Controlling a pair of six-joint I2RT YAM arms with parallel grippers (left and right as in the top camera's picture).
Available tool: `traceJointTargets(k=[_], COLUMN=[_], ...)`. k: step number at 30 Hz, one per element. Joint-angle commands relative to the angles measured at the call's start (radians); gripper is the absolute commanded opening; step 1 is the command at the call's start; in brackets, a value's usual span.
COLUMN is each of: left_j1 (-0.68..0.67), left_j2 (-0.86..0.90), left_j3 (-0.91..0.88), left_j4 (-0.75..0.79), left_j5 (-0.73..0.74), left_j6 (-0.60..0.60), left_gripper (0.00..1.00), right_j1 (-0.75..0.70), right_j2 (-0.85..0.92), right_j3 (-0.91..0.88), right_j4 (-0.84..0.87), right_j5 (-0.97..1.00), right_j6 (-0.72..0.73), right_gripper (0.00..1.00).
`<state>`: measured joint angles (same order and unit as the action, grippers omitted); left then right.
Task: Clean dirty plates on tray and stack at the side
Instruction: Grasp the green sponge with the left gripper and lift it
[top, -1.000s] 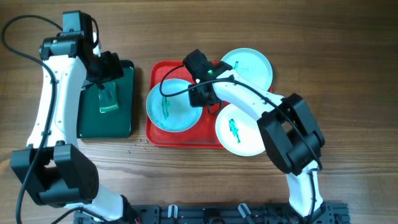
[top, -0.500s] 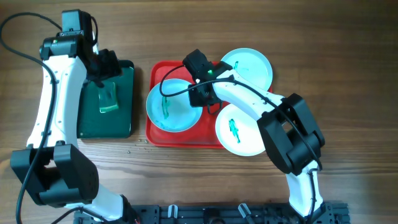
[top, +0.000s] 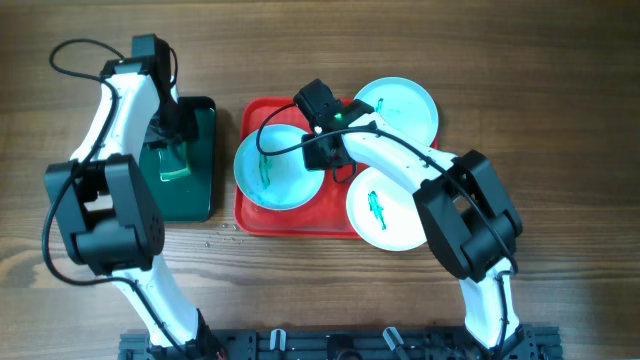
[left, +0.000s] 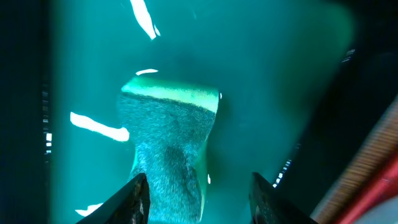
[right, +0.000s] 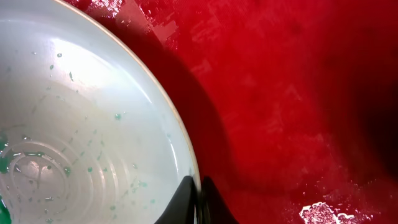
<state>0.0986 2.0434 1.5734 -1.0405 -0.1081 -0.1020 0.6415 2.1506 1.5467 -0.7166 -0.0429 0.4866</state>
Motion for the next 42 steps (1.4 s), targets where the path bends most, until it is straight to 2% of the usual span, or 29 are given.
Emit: traceJointTargets(k=[1, 4, 6, 9, 12, 17, 22, 24, 25, 26, 27, 32, 35, 38, 42], left_j1=[0.013, 0.020, 0.029, 0.056, 0.073, 0.073, 0.072, 0.072, 0.072, 0.072, 0.072, 0.071, 0.071, 0.058, -0.006], left_j2=[0.034, 0.039, 0.035, 0.029, 0.031, 0.031, 0.031, 0.031, 0.031, 0.031, 0.031, 0.024, -0.029, -0.129, -0.224], left_j3=[-0.006, -0.017, -0.016, -0.016, -0.023, -0.111, -0.113, -0.113, -0.117, -0.126, -0.135, -0.161, -0.095, -0.013, -0.004], left_j4=[-0.014, -0.024, -0.035, -0.068, -0.063, 0.082, 0.122, 0.104, 0.098, 0.098, 0.104, 0.132, 0.081, 0.015, -0.015], left_j5=[-0.013, -0.014, -0.036, -0.071, -0.045, 0.121, 0.120, 0.119, 0.119, 0.119, 0.119, 0.121, 0.201, 0.269, 0.321], left_j6=[0.000, -0.011, -0.014, -0.103, -0.113, 0.077, 0.089, 0.088, 0.087, 0.087, 0.087, 0.057, 0.042, 0.050, 0.050], left_gripper=[0.47, 0.39, 0.38, 0.33, 0.31, 0.33, 0.31, 0.24, 0.19, 0.06, 0.04, 0.04, 0.04, 0.04, 0.04], right_j1=[0.001, 0.001, 0.001, 0.001, 0.001, 0.001, 0.001, 0.001, 0.001, 0.001, 0.001, 0.001, 0.000, -0.024, -0.076], right_j2=[0.039, 0.039, 0.039, 0.039, 0.039, 0.039, 0.039, 0.039, 0.039, 0.039, 0.039, 0.039, 0.038, 0.038, 0.033], right_j3=[-0.024, -0.024, -0.024, -0.024, -0.024, -0.024, -0.024, -0.024, -0.024, -0.024, -0.024, -0.024, -0.024, -0.024, -0.024], right_j4=[0.010, 0.010, 0.010, 0.010, 0.010, 0.010, 0.010, 0.010, 0.010, 0.010, 0.010, 0.009, -0.001, 0.001, -0.037], right_j5=[0.032, 0.032, 0.032, 0.032, 0.032, 0.032, 0.032, 0.032, 0.032, 0.032, 0.032, 0.029, 0.011, -0.160, -0.222], right_j6=[0.011, 0.010, 0.010, 0.010, 0.010, 0.010, 0.011, 0.010, 0.011, 0.011, 0.010, 0.010, 0.006, -0.042, -0.033], right_gripper=[0.04, 0.04, 0.04, 0.04, 0.04, 0.04, 0.04, 0.04, 0.04, 0.04, 0.04, 0.04, 0.04, 0.04, 0.04])
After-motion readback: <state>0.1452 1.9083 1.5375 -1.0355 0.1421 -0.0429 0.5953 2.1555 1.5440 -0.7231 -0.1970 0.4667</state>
